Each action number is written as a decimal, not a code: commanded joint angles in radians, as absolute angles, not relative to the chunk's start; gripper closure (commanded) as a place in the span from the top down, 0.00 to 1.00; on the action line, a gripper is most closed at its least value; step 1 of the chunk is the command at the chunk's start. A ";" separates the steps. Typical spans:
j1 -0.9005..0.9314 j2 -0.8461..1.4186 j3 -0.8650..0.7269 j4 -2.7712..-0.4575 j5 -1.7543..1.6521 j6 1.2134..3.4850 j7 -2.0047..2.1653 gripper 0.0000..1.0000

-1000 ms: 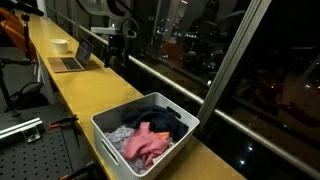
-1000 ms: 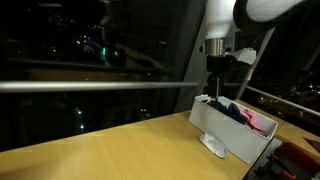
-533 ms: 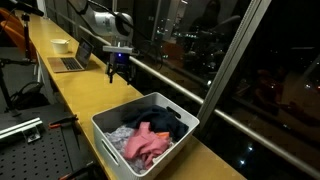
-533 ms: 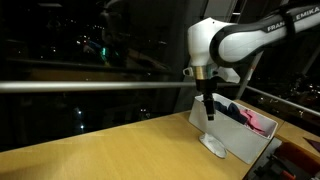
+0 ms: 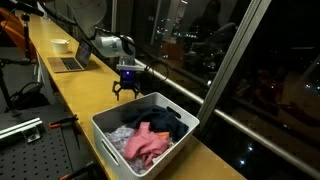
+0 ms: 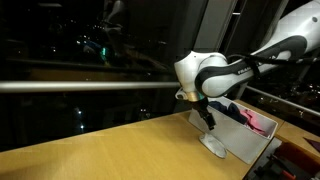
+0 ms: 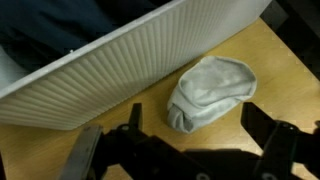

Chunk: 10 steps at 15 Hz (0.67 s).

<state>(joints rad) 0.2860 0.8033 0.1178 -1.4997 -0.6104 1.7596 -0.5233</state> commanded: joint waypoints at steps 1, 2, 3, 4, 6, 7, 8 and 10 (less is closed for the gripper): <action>0.285 0.870 0.116 -1.438 -0.674 1.728 -0.609 1.00; 0.283 0.886 0.116 -1.435 -0.682 1.734 -0.618 1.00; 0.280 0.897 0.117 -1.433 -0.687 1.738 -0.624 1.00; 0.278 0.910 0.117 -1.430 -0.689 1.743 -0.628 1.00; 0.273 0.932 0.118 -1.429 -0.690 1.752 -0.630 1.00; 0.270 0.943 0.118 -1.429 -0.689 1.757 -0.628 1.00; 0.268 0.951 0.118 -1.429 -0.688 1.760 -0.628 1.00; 0.264 0.972 0.118 -1.427 -0.684 1.768 -0.624 1.00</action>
<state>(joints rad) 0.2758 0.9361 0.1133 -1.4584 -0.6691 1.7618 -0.6029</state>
